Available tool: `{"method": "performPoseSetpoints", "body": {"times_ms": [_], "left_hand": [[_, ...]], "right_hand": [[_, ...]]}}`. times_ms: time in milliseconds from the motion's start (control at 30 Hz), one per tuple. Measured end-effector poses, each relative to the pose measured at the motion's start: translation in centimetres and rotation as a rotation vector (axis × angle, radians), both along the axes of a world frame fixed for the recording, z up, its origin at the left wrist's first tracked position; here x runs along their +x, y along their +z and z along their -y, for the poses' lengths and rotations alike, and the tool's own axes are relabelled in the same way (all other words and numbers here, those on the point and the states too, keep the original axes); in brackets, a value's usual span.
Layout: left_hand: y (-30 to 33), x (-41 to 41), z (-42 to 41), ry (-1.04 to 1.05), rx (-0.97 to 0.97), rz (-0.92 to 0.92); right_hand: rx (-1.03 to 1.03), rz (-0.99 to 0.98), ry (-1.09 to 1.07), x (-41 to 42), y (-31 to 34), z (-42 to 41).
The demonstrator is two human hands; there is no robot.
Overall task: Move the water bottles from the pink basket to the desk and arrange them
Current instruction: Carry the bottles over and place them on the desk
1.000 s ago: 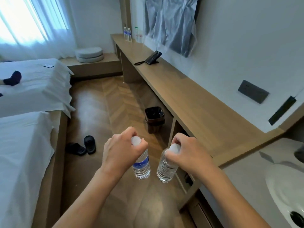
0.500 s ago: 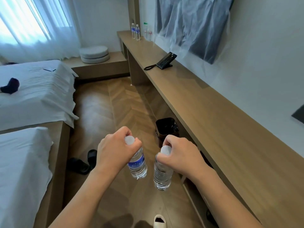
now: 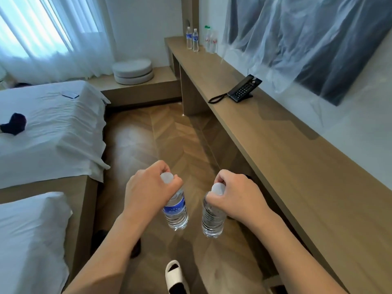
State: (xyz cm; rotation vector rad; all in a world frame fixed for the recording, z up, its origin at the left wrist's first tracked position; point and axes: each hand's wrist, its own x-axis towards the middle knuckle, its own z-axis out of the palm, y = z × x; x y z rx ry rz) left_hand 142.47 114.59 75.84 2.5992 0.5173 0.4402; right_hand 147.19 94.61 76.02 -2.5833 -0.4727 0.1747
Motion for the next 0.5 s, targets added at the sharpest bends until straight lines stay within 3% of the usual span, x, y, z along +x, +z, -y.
{"method": "performPoseSetpoints", "body": {"times_ms": [500], "left_hand": [[0.3, 24.6, -19.9, -0.041, -0.073, 0.047]], "right_hand": [[0.006, -0.020, -0.026, 24.7, 0.7, -20.2]]}}
